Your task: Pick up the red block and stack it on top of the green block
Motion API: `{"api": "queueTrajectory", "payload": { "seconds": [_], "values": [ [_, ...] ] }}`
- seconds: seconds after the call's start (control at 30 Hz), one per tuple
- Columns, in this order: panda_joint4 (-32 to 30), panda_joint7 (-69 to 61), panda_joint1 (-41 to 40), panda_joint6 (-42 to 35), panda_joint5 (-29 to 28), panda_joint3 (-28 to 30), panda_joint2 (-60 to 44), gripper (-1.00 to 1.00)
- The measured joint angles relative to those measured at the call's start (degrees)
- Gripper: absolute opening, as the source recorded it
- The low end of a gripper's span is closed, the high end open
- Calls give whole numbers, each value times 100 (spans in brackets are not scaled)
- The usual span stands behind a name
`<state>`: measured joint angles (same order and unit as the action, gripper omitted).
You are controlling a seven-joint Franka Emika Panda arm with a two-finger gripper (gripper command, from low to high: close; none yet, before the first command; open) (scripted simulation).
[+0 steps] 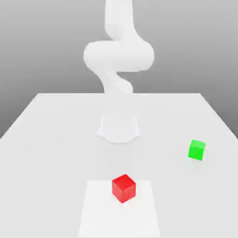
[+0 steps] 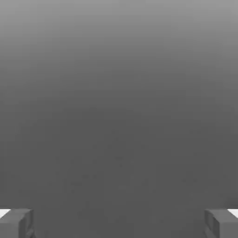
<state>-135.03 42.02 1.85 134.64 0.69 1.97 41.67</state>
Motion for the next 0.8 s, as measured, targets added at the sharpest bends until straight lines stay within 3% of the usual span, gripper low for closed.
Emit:
{"api": "queueTrajectory", "payload": {
  "seconds": [0.4,0.57,0.8],
  "values": [
    [-1770,-2077,825,1596,256,677,-2440,0],
    [-2616,-2800,918,2415,-38,707,-3651,0],
    [-2649,-3273,837,3386,300,511,-4842,0]
  ]
}}
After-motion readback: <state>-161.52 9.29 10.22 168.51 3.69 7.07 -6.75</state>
